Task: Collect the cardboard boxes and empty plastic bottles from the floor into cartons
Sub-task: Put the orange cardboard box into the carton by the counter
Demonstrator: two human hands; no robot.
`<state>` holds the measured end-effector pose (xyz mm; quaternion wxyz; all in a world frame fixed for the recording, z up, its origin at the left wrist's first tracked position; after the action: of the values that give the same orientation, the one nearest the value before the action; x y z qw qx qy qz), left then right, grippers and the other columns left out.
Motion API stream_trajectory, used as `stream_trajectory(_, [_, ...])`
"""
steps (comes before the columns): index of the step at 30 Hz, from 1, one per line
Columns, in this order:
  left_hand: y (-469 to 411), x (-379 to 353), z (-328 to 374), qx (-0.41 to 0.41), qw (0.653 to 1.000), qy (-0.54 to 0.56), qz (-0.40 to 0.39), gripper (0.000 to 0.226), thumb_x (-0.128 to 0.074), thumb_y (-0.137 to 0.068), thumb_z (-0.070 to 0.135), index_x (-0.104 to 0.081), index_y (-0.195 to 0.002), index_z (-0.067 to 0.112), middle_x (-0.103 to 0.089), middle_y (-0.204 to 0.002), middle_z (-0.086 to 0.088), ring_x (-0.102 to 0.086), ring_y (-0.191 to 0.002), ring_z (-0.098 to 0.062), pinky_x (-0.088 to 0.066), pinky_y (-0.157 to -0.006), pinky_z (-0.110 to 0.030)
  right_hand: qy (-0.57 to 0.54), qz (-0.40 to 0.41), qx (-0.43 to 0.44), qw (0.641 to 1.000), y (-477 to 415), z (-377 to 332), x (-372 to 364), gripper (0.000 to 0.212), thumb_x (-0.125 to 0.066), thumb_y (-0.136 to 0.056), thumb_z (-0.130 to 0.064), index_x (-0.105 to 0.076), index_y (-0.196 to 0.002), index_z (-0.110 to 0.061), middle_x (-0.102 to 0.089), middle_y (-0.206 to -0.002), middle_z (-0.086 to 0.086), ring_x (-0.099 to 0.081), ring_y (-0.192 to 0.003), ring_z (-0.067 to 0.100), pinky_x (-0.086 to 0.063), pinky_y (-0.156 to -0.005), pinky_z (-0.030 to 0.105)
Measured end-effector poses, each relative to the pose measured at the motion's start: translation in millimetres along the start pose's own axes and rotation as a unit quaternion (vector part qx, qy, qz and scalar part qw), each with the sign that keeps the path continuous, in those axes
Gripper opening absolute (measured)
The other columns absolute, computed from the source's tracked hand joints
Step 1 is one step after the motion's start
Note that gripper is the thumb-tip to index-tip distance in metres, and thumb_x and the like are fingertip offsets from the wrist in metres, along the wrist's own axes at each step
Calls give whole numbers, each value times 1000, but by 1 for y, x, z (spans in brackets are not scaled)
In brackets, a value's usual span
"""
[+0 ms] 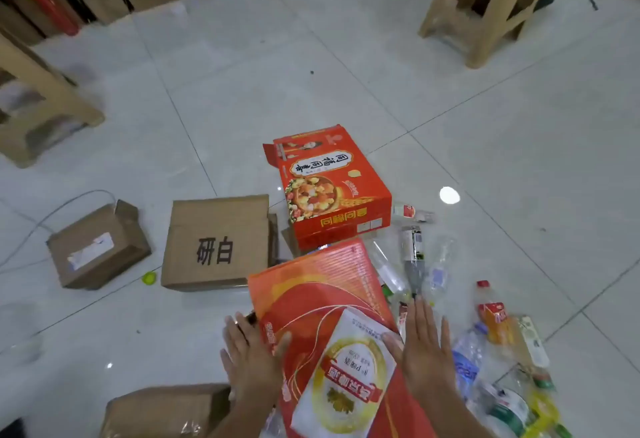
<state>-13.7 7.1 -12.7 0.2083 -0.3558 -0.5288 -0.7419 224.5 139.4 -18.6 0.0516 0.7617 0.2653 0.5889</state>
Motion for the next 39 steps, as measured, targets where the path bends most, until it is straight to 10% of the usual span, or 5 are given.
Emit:
stream_trajectory(5, [-27,-60,-25,110,912,361,-163,77,-60,-79,55,-40,-137,9,-61,-119,-13,-61,-106,-32,-49,-95,-50,-68,-121,-145,980,-31,16,-71,89,-12,-87,-73,-16,-152,-11,-26,-156,10,-19,-146,21,1,-118,45])
stream_trajectory(8, [-24,-70,-26,144,859,466,-155,104,-84,-55,58,-37,-138,17,-61,-123,-11,-62,-108,-34,-50,-94,-53,-234,-123,-223,939,-42,19,-91,123,-5,-53,-99,-59,-118,-10,-69,-101,10,-65,-96,26,-48,-84,36])
stream_trajectory(25, [195,361,156,-137,846,508,-89,27,-73,-82,21,-63,-106,14,-76,-82,-3,-74,-75,-21,-59,-63,-32,-416,4,-133,900,43,-147,372,59,-25,-91,-64,-50,-124,-23,-50,-128,11,-46,-120,30,-34,-106,41])
stream_trajectory(31, [167,413,207,-128,888,425,-120,79,-82,-37,72,-72,-98,23,-64,-114,-14,-64,-102,-33,-52,-93,-49,-617,-18,-93,781,92,-142,496,62,-37,-78,-78,-53,-112,-29,-63,-115,6,-60,-109,27,-47,-97,50])
stream_trajectory(39, [294,457,333,-310,812,422,-257,67,-30,-88,72,-68,-93,17,-75,-88,-11,-73,-72,-20,-60,-67,-34,-738,104,-188,640,159,-73,533,60,-22,-89,-70,-56,-105,-24,-56,-101,10,-57,-82,26,-50,-74,44])
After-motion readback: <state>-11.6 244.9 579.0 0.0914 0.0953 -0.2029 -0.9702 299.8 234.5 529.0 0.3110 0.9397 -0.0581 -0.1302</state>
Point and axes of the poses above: each hand's wrist, its own y-axis away from the middle knuckle, its own x-axis out of the back of the hand, z = x × y, the point moved 2 cm from there along -y, towards the middle knuckle
